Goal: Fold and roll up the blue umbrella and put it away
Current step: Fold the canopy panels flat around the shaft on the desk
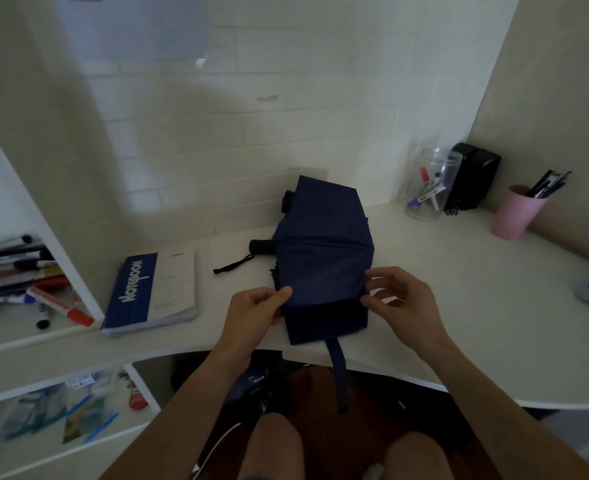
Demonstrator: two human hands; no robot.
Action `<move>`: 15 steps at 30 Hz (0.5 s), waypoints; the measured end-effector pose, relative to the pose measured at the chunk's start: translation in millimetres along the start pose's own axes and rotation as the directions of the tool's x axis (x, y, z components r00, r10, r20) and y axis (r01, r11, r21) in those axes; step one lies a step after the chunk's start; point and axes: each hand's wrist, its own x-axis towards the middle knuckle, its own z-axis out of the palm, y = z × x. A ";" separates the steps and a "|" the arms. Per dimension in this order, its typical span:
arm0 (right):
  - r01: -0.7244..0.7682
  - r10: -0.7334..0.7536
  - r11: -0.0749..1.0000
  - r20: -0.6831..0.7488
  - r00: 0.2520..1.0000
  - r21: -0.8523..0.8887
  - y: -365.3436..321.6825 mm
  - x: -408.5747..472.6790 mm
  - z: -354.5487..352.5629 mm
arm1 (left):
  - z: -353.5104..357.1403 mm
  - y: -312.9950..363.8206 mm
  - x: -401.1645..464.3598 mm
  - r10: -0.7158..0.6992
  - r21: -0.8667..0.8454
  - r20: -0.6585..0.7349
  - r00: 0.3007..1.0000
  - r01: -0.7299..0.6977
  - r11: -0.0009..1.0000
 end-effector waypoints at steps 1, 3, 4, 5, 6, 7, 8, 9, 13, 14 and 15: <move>0.021 -0.021 1.000 -0.001 1.000 -0.006 0.2 -0.9 0.8 | 0.4 -0.3 0.1 0.001 0.003 0.002 1.000 -0.001 1.000; 0.065 -0.066 0.996 -0.019 0.998 -0.056 1.8 -1.6 1.3 | 1.0 -0.1 -0.9 0.008 0.004 0.004 1.000 -0.008 1.000; 0.092 -0.094 0.992 -0.026 0.995 -0.090 3.2 -2.1 0.7 | 0.9 -0.3 -1.1 0.011 0.005 0.000 1.000 -0.011 1.000; 0.128 -0.132 0.984 -0.026 0.991 -0.123 4.5 -2.9 -0.2 | 0.0 -1.8 -0.9 0.016 0.015 -0.006 1.000 -0.015 1.000; 0.177 -0.181 0.972 -0.017 0.983 -0.156 5.9 -3.9 -1.0 | -0.9 -3.7 -0.6 0.020 0.031 -0.014 1.000 -0.020 0.999; 0.235 -0.239 0.953 -0.001 0.971 -0.192 7.6 -4.7 -1.5 | -2.3 -5.8 -0.3 0.026 0.059 -0.022 0.999 -0.025 0.998; 0.294 -0.298 0.927 0.019 0.954 -0.232 9.5 -5.6 -1.8 | -3.6 -8.1 0.3 0.034 0.094 -0.027 0.999 -0.031 0.995; 0.343 -0.345 0.901 0.039 0.938 -0.266 11.5 -6.4 -2.0 | -5.4 -10.7 1.1 0.045 0.137 -0.031 0.999 -0.040 0.990; 0.407 -0.393 0.846 0.115 0.913 -0.345 18.7 -8.8 -2.9 | -8.5 -14.7 -2.7 0.123 0.337 -0.025 0.992 -0.108 0.935; 0.415 -0.391 0.833 0.142 0.909 -0.365 20.5 -9.5 -3.2 | -8.6 -15.7 -4.4 0.150 0.396 -0.018 0.989 -0.131 0.909; 0.424 -0.388 0.817 0.170 0.906 -0.391 22.2 -10.3 -3.6 | -8.7 -17.2 -5.9 0.175 0.449 -0.014 0.984 -0.150 0.881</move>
